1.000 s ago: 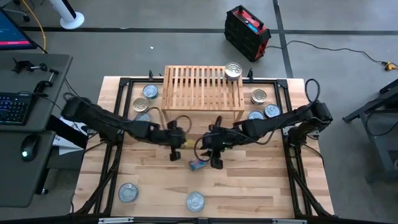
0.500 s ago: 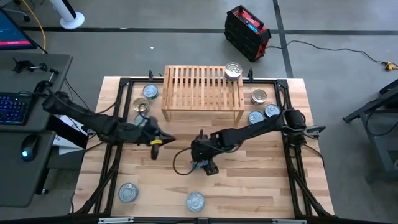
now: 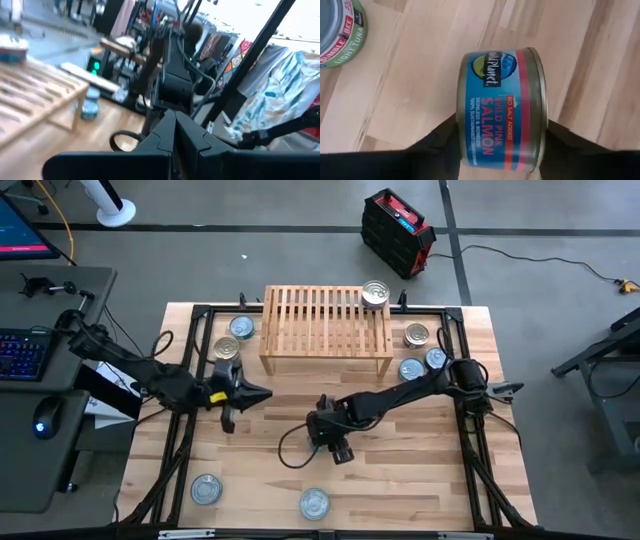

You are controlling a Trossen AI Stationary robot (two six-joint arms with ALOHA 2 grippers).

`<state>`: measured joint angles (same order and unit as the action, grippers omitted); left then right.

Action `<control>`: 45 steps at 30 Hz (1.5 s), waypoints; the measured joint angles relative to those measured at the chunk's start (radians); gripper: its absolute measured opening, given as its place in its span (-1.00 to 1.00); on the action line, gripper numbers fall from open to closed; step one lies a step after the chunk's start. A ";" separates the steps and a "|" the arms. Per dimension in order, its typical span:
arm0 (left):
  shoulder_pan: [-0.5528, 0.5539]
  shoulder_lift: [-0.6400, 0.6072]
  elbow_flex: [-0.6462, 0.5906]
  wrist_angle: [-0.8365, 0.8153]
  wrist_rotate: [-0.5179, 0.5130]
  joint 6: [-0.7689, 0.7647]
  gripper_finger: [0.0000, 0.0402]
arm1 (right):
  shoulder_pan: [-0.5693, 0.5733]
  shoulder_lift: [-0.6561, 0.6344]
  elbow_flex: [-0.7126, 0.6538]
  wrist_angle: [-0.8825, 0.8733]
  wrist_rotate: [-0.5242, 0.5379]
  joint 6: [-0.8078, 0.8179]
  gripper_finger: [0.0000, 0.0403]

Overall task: Stack canned seafood by type on shelf
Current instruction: Stack the blue-pink tuna can on top of the other blue-pink tuna can on the shelf

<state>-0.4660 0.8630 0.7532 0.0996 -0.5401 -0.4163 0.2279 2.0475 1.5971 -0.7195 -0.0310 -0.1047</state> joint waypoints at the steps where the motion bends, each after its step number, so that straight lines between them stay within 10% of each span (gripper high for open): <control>1: 0.000 -0.008 0.000 0.012 -0.009 0.029 -1.00 | 0.000 -0.004 0.029 -0.037 0.005 0.000 -0.19; 10: 0.002 -0.089 0.000 -0.004 -0.056 0.212 -1.00 | -0.014 -0.079 0.331 -0.382 0.357 -0.002 -0.19; 23: 0.002 -0.099 0.000 -0.066 -0.056 0.201 -1.00 | -0.282 -0.316 0.348 -0.741 0.999 0.131 -0.19; 33: 0.002 -0.099 0.000 -0.075 -0.057 0.163 -1.00 | -0.392 -0.323 0.236 -0.778 0.884 0.132 -0.19; 45: 0.002 -0.099 0.000 -0.074 -0.056 0.094 -1.00 | -0.277 -0.501 -0.141 -0.618 1.005 0.253 -0.19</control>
<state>-0.4644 0.7635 0.7532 0.0257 -0.5964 -0.3222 -0.0490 1.5470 1.4562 -1.3375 0.9742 0.1487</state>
